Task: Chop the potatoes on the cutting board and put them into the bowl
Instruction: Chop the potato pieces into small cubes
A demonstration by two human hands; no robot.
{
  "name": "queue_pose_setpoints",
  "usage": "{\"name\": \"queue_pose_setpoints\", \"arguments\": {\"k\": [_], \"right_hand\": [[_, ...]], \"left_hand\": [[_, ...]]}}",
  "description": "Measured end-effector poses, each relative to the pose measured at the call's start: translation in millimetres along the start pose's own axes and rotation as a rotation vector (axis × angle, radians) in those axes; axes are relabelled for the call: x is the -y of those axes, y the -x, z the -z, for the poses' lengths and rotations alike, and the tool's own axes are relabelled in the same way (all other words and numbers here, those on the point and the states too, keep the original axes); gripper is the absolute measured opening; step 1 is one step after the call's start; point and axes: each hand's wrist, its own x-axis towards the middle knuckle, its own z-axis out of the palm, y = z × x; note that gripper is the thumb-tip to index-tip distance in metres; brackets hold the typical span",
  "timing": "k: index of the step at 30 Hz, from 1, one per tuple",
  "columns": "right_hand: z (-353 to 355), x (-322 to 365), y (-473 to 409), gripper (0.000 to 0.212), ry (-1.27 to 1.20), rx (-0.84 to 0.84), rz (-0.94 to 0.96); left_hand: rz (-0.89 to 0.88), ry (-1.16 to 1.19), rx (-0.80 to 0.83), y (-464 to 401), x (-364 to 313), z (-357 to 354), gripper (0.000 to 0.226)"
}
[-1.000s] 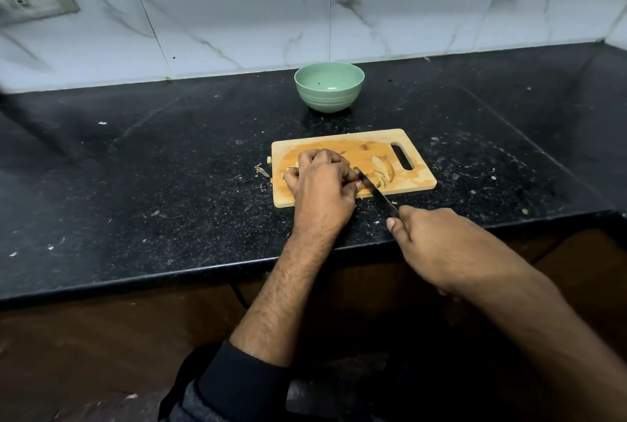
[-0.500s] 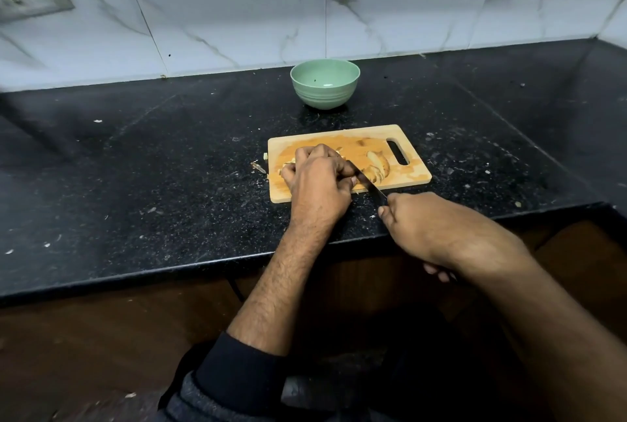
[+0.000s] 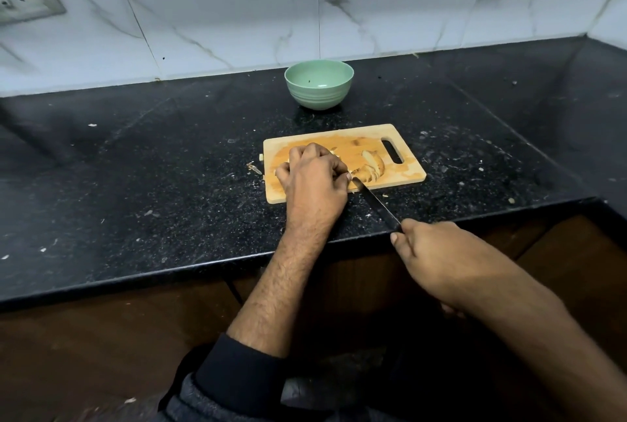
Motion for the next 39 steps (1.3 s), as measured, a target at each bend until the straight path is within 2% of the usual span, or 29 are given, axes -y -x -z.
{"name": "queue_pose_setpoints", "arguments": {"k": [5, 9, 12, 18, 24, 30, 39], "right_hand": [[11, -7, 11, 0.036, -0.049, -0.054, 0.017], [10, -18, 8, 0.036, -0.085, -0.058, -0.045], [9, -24, 5, 0.036, -0.095, -0.061, -0.059], [5, -19, -1, 0.035, -0.088, -0.042, -0.054], [3, -4, -17, 0.037, -0.109, -0.073, -0.039], [1, -11, -20, 0.038, -0.136, -0.12, -0.041], [-2, -12, -15, 0.04, -0.13, -0.123, -0.034]], "left_hand": [[-0.073, 0.013, 0.027, 0, 0, -1, 0.025], [-0.155, 0.035, 0.078, 0, -1, -4, 0.032], [-0.169, -0.047, 0.117, -5, -5, -6, 0.037], [-0.109, -0.048, 0.14, -12, -6, -10, 0.031], [-0.069, -0.084, 0.056, -18, -6, -9, 0.028], [-0.113, -0.105, 0.063, -21, -7, -12, 0.022], [-0.109, 0.087, 0.016, -16, -9, -5, 0.018]]}}
